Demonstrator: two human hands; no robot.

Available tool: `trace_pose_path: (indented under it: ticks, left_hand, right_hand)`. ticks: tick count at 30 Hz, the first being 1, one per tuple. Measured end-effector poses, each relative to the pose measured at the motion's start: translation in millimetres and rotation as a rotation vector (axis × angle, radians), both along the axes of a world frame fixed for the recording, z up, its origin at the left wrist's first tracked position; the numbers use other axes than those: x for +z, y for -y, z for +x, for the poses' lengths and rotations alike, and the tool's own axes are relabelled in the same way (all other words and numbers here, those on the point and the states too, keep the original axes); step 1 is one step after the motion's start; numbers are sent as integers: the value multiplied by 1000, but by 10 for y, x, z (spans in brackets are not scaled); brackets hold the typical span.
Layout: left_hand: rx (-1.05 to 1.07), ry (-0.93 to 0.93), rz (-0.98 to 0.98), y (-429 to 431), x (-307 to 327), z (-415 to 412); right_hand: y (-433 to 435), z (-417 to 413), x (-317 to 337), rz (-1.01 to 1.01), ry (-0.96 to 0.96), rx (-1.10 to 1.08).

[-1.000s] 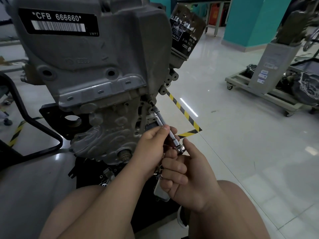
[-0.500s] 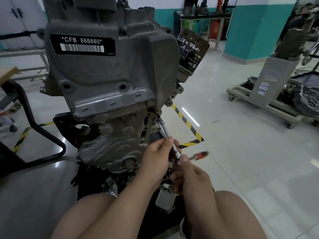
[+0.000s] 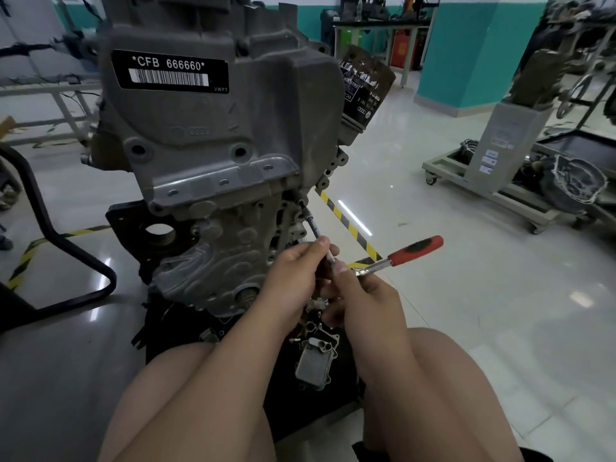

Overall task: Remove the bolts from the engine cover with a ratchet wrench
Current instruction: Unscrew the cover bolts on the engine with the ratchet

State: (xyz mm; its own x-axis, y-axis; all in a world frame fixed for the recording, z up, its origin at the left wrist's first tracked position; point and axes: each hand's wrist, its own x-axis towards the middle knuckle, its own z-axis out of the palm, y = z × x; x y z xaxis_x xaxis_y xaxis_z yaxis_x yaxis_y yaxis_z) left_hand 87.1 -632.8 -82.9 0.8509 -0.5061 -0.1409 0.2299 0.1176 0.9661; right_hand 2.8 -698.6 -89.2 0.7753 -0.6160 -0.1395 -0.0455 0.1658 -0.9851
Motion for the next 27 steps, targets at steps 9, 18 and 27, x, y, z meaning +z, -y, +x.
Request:
trace_pose_path:
  ticks: [9,18,27]
  left_hand:
    - [-44,-104,15,71,-48,-65]
    - [-48,-57,29,67,-95,-31]
    - [-40,-22,3,79,-141,-15]
  right_hand:
    - [10,32,-4,729,-25,171]
    - [68,34,-52,744,-39,244]
    - [75,59,-100,366,-47,192]
